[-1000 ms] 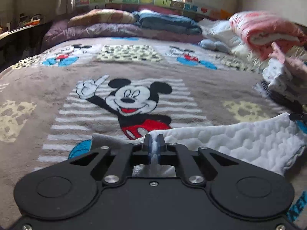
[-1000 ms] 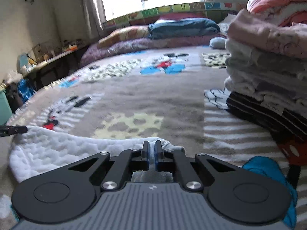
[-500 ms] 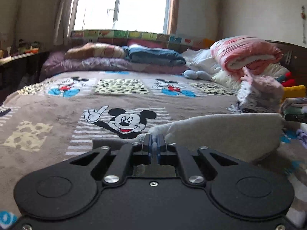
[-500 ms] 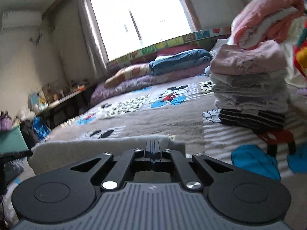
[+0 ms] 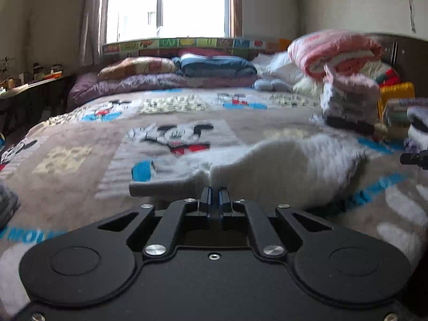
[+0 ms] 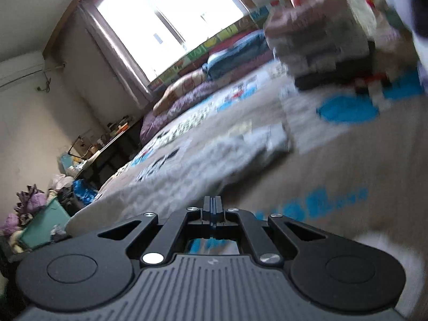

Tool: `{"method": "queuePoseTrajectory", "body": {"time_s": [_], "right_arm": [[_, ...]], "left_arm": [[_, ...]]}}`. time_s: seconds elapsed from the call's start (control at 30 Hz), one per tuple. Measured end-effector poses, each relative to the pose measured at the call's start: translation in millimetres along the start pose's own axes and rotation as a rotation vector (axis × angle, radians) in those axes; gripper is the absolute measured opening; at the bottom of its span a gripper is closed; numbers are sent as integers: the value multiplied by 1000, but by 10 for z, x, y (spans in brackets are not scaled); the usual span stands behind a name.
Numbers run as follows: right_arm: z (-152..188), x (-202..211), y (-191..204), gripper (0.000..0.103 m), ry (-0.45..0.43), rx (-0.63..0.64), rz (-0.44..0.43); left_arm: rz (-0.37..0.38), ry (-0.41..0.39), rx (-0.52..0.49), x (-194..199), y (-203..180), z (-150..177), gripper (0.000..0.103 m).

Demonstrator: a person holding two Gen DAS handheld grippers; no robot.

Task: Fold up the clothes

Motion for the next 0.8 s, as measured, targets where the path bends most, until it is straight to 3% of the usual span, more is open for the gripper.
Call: {"method": "queuePoseTrajectory", "body": {"time_s": [0.27,0.3,0.37,0.43,0.5,0.63,0.67,0.73,0.8], "right_arm": [[105,-26,42,9,42,-37,-53],[108,-44,24,12,49,-47,-53],[116,-78,-23,23,64,-73,-59],[125,-113,-75,38,81,-102,-66],[127,-162,-113,44,95,-108,-53],[105,-221,-180,58,102,-109,-20],[86,-225,-191,60,97,-104,-12],[58,-218,-199,74,86,-88,6],[30,-222,-218,79,79,-84,12]], "left_arm": [[17,190,-49,-7,-251,378,0],[40,172,-40,36,-287,350,0],[78,125,10,101,-347,262,10],[112,68,56,125,-452,131,43],[176,22,73,102,-604,-44,54],[231,10,85,-216,-838,-491,63],[229,26,79,-354,-881,-603,64],[220,79,60,-657,-968,-796,66],[212,157,30,-1009,-1065,-919,67]]}}
Point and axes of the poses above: each gripper's, at about its wrist camera, not at the fingertips, and x roughly against the way its jaws point, y to its left, z to its underside, the point moved 3 cm from there along -x, roughly the way its jaws point, and after that the axes turned 12 degrees about z, right-handed, at the moved point
